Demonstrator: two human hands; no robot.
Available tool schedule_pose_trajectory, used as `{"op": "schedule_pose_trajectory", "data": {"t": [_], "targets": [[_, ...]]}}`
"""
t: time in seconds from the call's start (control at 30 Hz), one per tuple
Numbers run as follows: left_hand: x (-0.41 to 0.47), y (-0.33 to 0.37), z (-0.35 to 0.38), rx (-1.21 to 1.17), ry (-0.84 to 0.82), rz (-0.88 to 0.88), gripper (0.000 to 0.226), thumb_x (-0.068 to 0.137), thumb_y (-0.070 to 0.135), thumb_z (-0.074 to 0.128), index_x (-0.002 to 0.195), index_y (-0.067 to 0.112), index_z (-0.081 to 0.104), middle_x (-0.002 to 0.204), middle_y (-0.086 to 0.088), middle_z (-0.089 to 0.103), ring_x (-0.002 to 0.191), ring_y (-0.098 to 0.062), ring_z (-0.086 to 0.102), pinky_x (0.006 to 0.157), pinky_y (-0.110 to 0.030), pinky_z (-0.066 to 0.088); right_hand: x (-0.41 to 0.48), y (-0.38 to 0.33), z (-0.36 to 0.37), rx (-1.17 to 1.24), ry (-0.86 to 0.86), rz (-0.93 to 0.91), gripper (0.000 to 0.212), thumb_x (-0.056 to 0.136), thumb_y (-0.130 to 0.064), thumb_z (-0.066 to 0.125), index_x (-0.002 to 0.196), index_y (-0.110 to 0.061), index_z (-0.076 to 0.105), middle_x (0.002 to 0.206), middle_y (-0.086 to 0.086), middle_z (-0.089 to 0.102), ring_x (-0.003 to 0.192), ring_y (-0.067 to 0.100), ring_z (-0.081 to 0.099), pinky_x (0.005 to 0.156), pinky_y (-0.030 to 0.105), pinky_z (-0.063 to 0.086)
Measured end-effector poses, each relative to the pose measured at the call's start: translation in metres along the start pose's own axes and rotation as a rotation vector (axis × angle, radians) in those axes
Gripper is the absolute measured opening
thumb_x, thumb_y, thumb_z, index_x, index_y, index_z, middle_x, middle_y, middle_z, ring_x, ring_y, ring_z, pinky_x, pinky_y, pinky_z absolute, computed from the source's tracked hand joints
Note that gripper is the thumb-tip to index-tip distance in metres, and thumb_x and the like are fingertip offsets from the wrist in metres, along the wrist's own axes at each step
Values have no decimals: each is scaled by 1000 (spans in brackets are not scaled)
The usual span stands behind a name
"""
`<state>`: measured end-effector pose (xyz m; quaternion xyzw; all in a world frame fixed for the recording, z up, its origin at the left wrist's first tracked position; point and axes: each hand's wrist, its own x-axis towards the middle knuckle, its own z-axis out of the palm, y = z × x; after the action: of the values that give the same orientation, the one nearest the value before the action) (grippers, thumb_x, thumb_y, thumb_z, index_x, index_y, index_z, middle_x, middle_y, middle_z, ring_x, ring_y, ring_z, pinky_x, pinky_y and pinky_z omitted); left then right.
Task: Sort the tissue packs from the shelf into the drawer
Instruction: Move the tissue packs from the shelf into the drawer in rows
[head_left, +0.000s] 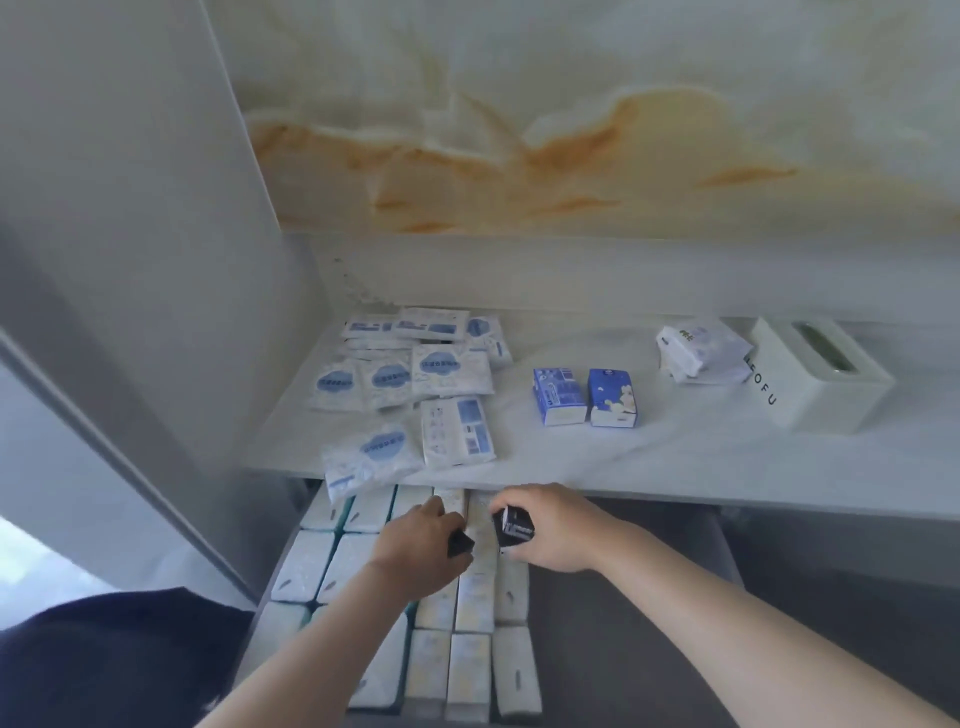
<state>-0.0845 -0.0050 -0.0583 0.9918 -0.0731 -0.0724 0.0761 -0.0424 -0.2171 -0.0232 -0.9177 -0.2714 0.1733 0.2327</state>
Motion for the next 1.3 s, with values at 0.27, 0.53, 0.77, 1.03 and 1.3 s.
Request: {"op": "schedule_pose_trajectory", "data": {"t": [0.27, 0.53, 0.77, 1.03, 1.3], "targets": [[-14, -4, 14, 26, -291, 26, 87, 73, 63, 69, 145, 28, 35, 138, 1, 31, 122, -23, 46, 95, -39, 48, -18, 23, 49, -158, -93, 198, 50, 87, -20, 67, 133, -26, 48, 133, -5, 49, 117, 22, 53, 92, 36, 47], [-10, -17, 19, -103, -321, 145, 78, 73, 23, 76, 140, 34, 37, 134, 4, 34, 109, -23, 55, 86, -36, 54, 10, 25, 78, -156, 175, 118, 54, 85, -3, 62, 134, -20, 48, 148, 1, 36, 106, 29, 62, 79, 40, 53], [-4, -6, 20, -195, -156, 107, 66, 73, 43, 73, 128, 30, 38, 119, 7, 52, 100, -16, 56, 77, -30, 49, 18, 32, 85, -76, 295, 218, 59, 83, -1, 61, 137, -21, 48, 125, 6, 51, 98, 30, 62, 74, 38, 53], [7, 23, 30, -141, -32, 265, 52, 73, 55, 69, 111, 26, 49, 106, 6, 58, 100, -16, 50, 76, -29, 41, 4, 41, 73, 165, 338, 187, 54, 83, -5, 66, 134, -22, 56, 130, -1, 59, 116, 20, 59, 97, 25, 45], [16, 49, 52, 162, 58, 333, 58, 77, 63, 56, 121, 26, 51, 117, 2, 55, 112, -22, 44, 96, -36, 35, -27, 40, 55, 235, 226, 514, 31, 86, -34, 50, 117, -35, 58, 113, -9, 58, 104, 20, 60, 81, 30, 43]]}}
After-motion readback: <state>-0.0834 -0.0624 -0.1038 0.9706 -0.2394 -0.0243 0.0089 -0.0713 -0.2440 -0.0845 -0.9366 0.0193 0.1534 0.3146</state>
